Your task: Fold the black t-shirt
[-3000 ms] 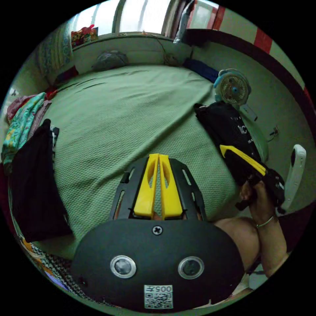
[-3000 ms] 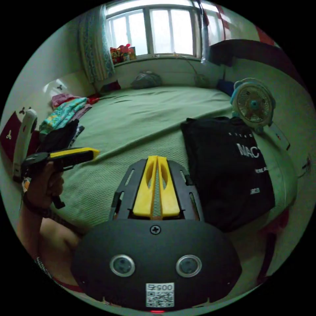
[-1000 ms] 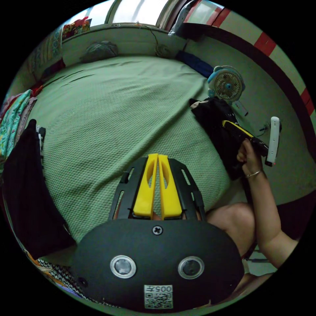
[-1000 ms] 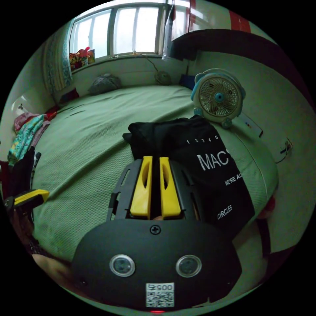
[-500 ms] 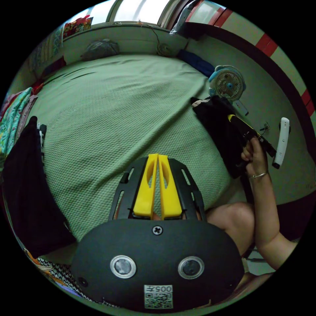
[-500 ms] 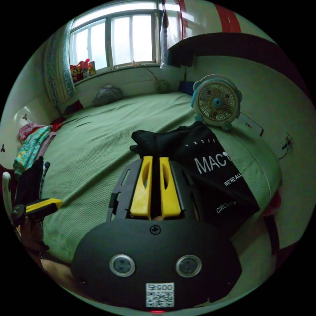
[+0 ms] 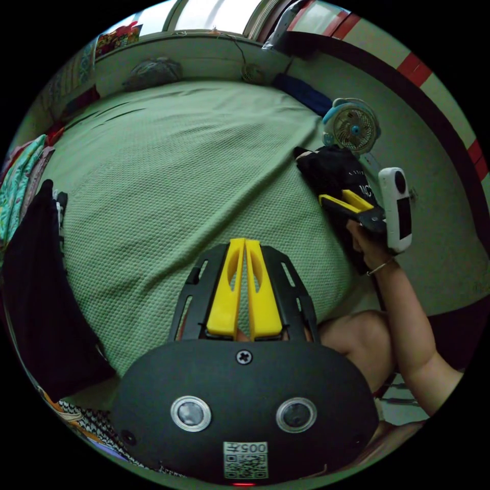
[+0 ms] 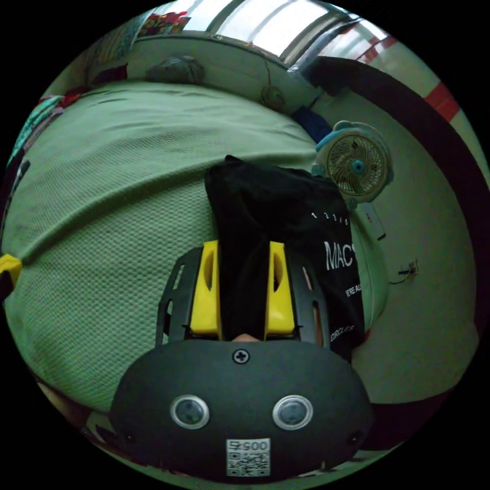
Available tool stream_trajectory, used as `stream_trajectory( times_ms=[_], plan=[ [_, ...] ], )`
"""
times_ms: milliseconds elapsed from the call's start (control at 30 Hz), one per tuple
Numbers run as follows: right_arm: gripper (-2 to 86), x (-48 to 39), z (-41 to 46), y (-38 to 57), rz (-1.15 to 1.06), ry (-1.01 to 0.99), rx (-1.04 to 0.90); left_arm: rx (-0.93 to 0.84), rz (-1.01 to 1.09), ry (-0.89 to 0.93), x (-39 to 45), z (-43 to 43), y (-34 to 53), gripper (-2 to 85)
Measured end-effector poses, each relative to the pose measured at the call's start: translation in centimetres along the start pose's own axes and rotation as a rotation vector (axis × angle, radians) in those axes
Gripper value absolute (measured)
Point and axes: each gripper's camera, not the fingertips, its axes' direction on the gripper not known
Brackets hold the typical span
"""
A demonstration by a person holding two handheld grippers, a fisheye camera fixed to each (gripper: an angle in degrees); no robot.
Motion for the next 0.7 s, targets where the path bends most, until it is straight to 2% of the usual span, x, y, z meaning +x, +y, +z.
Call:
stream_trajectory(
  times_ms=[100,233,367,433,533,700],
  plan=[
    [5.3,0.2,-0.2,-0.5,0.012,0.022,-0.001,-0.002,0.0,0.001,-0.5,-0.2,0.2,-0.7],
    [1.3,2.2,-1.5,-1.1,0.132,-0.137,0.019,0.001,-0.002,0.006,-1.2,-0.6,0.4,-0.7],
    [0.5,3.0,-4.1,-1.0,0.16,-0.184,0.127,0.003,0.0,-0.004,-2.2,-1.2,0.7,-0.7],
    [0.3,4.3,-5.6,-1.0,0.24,-0.265,0.167,0.004,-0.003,-0.007,-2.6,-1.4,0.8,-0.6],
    [0.1,5.1,-6.6,-1.1,0.301,-0.388,0.193,0.006,-0.014,0.002,-3.3,-1.8,1.1,-0.6],
    [0.1,3.9,-8.7,-2.9,0.306,-0.464,0.233,0.011,-0.03,0.016,-4.3,-2.3,1.7,-0.5]
  ],
)
